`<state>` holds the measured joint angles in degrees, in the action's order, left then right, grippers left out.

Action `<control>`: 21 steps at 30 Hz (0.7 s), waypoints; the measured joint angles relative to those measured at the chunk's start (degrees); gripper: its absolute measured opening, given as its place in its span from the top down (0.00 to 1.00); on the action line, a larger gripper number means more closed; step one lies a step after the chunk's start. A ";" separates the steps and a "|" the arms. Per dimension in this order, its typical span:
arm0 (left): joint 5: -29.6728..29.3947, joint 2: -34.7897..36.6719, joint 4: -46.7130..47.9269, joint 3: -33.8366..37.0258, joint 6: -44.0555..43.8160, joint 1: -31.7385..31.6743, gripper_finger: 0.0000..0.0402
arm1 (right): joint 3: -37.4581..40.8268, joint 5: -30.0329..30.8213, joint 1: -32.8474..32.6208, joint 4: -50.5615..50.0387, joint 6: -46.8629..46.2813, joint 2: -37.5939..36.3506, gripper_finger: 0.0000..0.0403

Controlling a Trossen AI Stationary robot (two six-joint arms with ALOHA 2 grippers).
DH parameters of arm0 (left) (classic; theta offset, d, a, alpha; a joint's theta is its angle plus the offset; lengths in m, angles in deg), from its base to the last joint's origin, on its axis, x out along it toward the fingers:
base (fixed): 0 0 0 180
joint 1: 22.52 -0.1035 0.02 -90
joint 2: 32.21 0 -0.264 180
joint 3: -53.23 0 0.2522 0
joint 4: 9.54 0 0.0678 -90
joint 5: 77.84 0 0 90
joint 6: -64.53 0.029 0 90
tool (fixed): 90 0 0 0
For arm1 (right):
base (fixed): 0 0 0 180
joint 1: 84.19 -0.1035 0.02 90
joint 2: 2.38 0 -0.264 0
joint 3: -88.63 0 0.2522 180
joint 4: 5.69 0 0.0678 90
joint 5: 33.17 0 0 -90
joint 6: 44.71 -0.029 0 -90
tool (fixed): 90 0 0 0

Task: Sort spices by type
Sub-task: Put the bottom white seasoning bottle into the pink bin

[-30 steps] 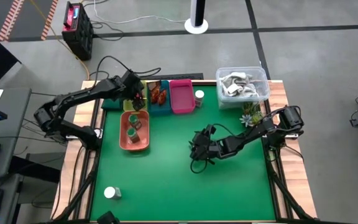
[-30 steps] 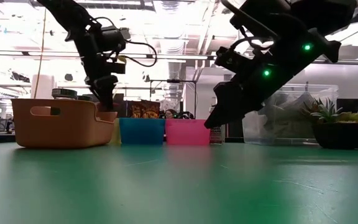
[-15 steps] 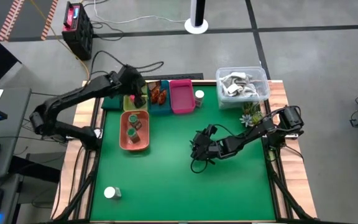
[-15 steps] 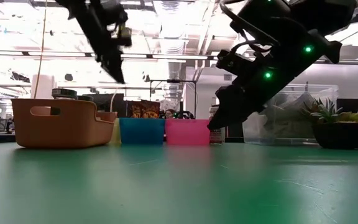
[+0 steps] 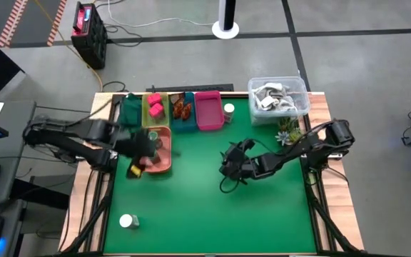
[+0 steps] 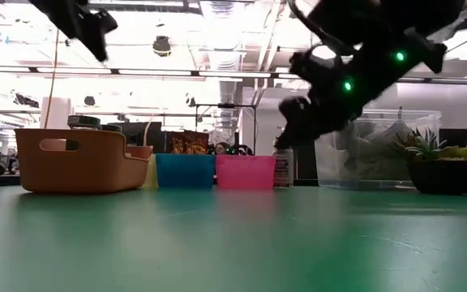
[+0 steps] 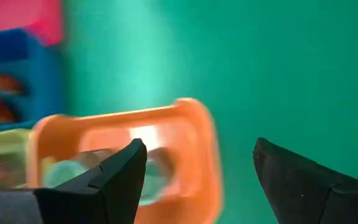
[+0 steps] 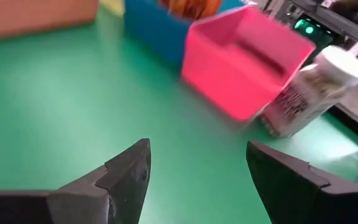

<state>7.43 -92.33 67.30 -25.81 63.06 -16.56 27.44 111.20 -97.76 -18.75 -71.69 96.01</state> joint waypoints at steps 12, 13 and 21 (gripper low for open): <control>-0.81 -5.08 -0.60 0.02 -21.00 29.58 0.30 | -0.04 0.00 2.94 7.39 0.59 -5.24 0.28; -1.00 -5.41 -0.78 0.02 -22.53 31.53 0.29 | -0.04 0.03 3.17 7.77 0.63 -5.24 0.28; -7.20 -6.80 -1.00 0.02 -36.71 46.33 0.29 | -0.04 0.55 2.85 15.73 2.57 -5.22 0.28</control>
<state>0.22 -99.13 66.30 -25.79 26.35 29.76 27.40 111.75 -94.91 -3.02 -69.12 90.79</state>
